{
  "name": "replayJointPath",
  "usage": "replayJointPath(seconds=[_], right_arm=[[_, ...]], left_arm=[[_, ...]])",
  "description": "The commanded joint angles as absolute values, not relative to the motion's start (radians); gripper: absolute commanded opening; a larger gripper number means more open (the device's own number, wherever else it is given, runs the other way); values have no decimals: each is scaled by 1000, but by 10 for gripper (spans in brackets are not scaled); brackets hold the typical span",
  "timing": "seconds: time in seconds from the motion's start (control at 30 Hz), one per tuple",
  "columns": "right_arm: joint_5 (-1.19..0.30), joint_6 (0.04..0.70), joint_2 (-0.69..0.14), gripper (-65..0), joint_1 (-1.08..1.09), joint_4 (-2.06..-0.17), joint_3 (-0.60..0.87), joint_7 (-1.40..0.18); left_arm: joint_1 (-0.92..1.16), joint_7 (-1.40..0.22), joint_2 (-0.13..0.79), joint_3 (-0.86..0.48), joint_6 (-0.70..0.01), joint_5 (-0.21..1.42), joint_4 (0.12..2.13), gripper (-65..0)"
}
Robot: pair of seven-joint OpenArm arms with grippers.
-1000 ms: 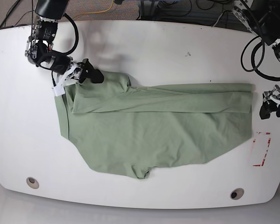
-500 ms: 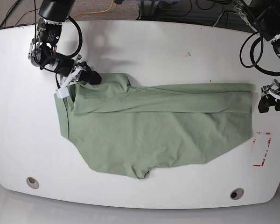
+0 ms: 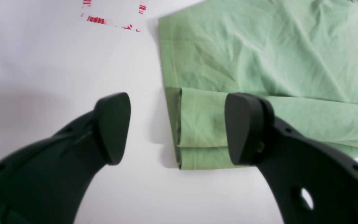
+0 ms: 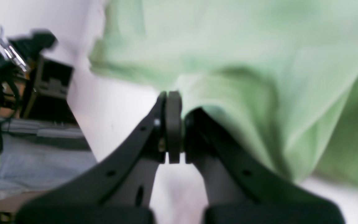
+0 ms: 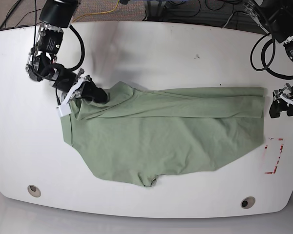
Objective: Layout the t-shirt on the table in an organized manner, then fold the t-shirt properly
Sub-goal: 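Release the shirt with the right gripper and move it outward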
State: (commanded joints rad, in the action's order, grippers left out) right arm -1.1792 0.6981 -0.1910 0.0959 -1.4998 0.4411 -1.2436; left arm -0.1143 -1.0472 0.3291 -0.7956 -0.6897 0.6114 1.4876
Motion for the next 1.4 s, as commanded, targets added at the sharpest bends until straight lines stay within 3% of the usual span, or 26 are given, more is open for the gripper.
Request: replayJointPath(seconds=[0.33,0.4,0.47,0.53,0.7,0.83,1.1,1.4], right_arm=[[-1178,698,-193,-639,274,-1279,440,-1207],[-1178,698,-199,-607,289,-1250,440,-1194],[-1176,698,-202,-509,305,-1225,440,-1185],[-1153,698,-220,-331,318,-1222,440,-1182],[-1125,698,-266,-3,311,-1227,443,-1188],[-1125,698,-338,-8,236,-1228,446,-1202],[-1096,698,-473,-68,88,-1228,447,-1148],[-819,698,-506,-67,67,-1228,443,-1024]], left_arm=[[-97,-1047,329,-759,-690,611,1488,-204],[-97,-1047,328,-759,-690,611,1488,-204],[-97,-1047,326,-759,-690,611,1488,-204],[-97,-1047,325,-757,-690,611,1488,-204],[-97,-1043,323,-737,-690,611,1486,-204],[-97,-1035,323,-687,-693,544,1486,-204],[-68,-862,288,-611,-696,456,1440,-204],[-65,-799,266,-608,-696,455,1383,-204]])
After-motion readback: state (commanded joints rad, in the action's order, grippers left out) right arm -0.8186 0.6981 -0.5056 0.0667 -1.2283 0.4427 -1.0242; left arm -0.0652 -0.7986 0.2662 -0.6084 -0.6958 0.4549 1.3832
